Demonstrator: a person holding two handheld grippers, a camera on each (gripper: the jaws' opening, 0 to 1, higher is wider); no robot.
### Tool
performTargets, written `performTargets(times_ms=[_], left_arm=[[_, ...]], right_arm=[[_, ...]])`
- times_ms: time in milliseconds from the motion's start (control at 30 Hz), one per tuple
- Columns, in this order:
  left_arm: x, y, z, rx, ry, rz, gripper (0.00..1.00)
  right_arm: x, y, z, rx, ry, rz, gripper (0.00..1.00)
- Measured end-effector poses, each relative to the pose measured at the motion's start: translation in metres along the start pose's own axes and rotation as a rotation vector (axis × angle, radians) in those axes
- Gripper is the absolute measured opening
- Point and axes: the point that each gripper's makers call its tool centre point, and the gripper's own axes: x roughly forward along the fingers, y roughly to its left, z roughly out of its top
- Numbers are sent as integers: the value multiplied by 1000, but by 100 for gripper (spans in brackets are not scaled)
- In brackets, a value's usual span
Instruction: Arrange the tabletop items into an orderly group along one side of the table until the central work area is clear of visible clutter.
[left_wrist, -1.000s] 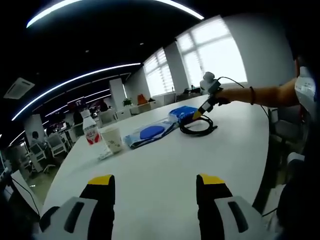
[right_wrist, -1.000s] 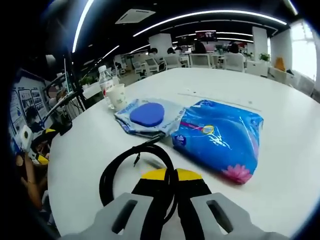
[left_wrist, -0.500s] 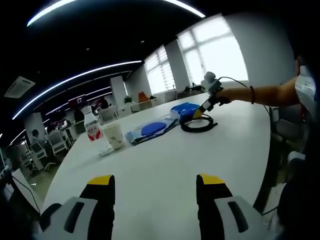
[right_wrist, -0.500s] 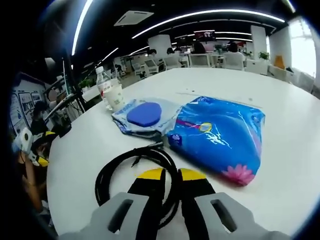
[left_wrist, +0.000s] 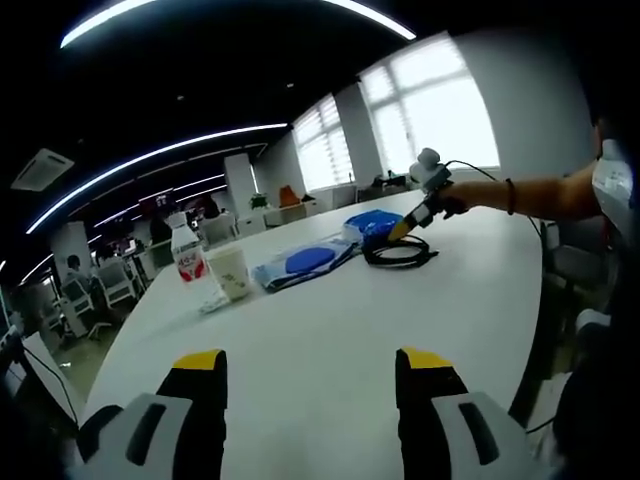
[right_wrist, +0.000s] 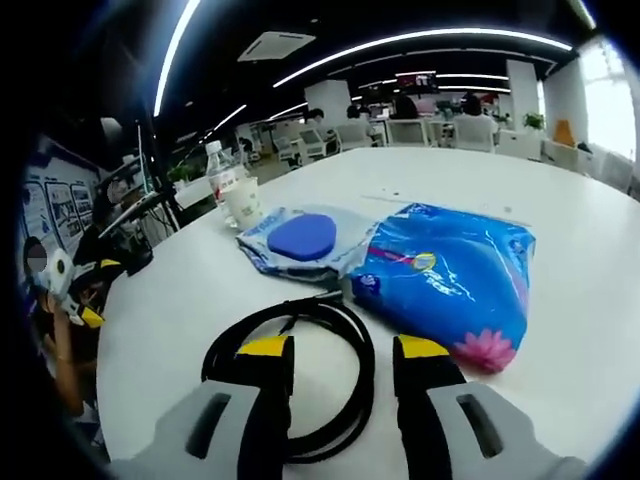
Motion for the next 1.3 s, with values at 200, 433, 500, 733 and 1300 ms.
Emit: performTargets(times_ms=[200,433,500,733,1300], left_arm=[[0,-1,-2,4,6,-2,68],[1,1,-1,-11,1,4,68],[1,1,-1,-17,-2,2,68],[5,-5,-1,-7,2,-10,68],[8,-8,0,-6,5,-18,68]], right_arm=[[-4,-5,-2,4,-3,-4,39],[-17,-6,-1,12,-46,-8,47],[-21,-5,-2,-5,-63,-12,51],[-27,-7,-7,-12,-54,-19,49],[-54,-6,-26,-22,-67,-42,49]])
